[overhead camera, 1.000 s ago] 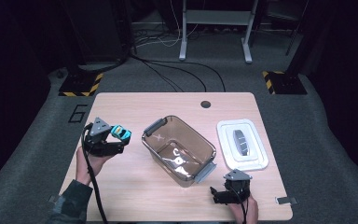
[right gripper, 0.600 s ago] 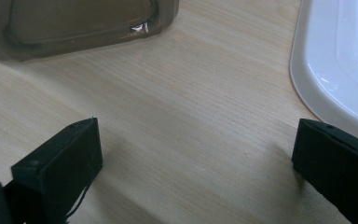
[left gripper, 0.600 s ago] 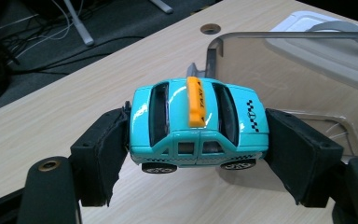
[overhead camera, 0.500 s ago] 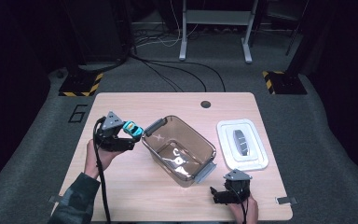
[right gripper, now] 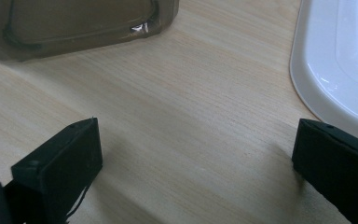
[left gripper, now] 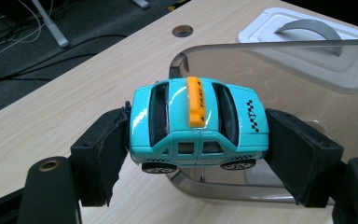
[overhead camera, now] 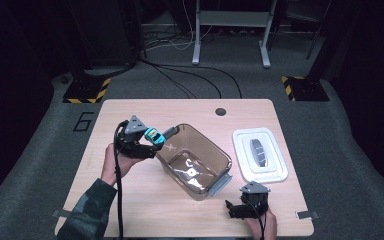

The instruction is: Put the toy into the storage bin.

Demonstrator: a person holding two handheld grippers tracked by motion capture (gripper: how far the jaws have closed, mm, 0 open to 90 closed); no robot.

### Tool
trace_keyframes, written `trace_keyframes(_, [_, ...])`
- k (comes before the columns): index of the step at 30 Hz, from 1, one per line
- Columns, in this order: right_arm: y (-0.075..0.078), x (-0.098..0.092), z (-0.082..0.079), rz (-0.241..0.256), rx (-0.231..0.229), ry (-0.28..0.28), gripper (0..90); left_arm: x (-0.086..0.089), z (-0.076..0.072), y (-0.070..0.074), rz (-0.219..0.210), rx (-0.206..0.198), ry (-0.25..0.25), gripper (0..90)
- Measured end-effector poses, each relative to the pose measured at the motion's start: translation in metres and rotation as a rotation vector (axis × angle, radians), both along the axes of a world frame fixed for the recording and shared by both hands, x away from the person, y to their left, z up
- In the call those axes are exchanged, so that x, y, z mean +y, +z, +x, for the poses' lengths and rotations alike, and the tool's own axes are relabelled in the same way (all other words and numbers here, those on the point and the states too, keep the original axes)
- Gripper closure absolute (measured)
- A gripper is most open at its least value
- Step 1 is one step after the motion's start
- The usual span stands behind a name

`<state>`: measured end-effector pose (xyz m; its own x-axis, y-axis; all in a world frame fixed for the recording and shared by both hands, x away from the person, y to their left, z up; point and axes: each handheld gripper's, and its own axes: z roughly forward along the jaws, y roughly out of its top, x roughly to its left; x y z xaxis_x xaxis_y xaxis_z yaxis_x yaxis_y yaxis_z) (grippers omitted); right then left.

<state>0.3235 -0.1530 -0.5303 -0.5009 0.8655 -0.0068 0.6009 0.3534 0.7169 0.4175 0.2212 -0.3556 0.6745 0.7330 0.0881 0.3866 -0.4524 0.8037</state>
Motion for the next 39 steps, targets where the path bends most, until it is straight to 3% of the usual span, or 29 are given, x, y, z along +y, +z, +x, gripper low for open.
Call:
trace_keyframes(20, [0.0, 0.0, 0.0, 0.001, -0.001, -0.001, 1.1, -0.042, 0.016, 0.002, 0.06, 0.038, -0.073, 24.4])
trace_keyframes(39, [0.0, 0.0, 0.0, 0.0, 0.0, 0.0, 1.1, -0.075, 0.033, -0.009, 0.083, 0.113, -0.073, 24.4])
